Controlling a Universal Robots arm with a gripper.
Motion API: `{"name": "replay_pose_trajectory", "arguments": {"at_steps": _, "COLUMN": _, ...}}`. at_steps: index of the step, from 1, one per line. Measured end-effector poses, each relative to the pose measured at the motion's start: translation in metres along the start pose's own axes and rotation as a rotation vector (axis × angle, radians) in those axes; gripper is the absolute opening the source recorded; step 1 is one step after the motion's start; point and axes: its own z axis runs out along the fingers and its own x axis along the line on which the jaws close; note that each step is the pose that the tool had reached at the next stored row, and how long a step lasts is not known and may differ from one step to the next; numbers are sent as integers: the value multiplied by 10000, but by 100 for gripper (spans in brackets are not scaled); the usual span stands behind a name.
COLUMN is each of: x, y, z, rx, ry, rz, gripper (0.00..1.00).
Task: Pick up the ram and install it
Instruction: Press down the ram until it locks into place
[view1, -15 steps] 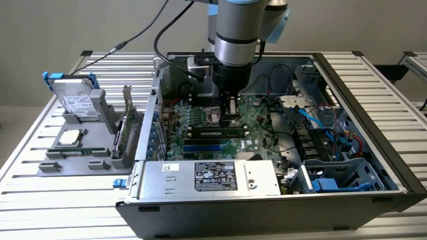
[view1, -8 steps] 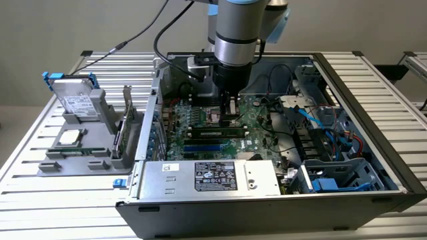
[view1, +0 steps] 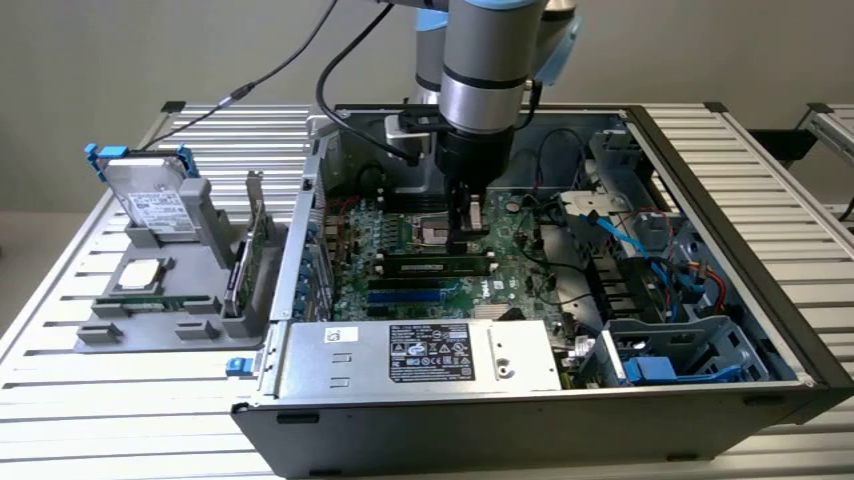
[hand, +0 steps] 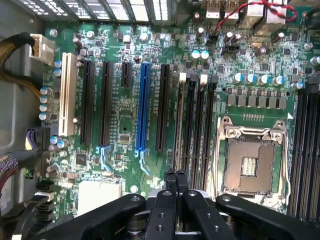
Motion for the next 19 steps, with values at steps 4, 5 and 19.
{"name": "replay_pose_trajectory", "arguments": {"at_steps": 4, "x": 10, "y": -105, "z": 11, "rx": 13, "ry": -1, "rz": 1, "gripper": 10}}
{"name": "replay_pose_trajectory", "arguments": {"at_steps": 5, "x": 10, "y": -126, "z": 20, "rx": 19, "ry": 1, "rz": 5, "gripper": 10}}
{"name": "replay_pose_trajectory", "arguments": {"at_steps": 19, "x": -13, "y": -175, "z": 128, "rx": 21, "ry": -6, "rz": 110, "gripper": 10}}
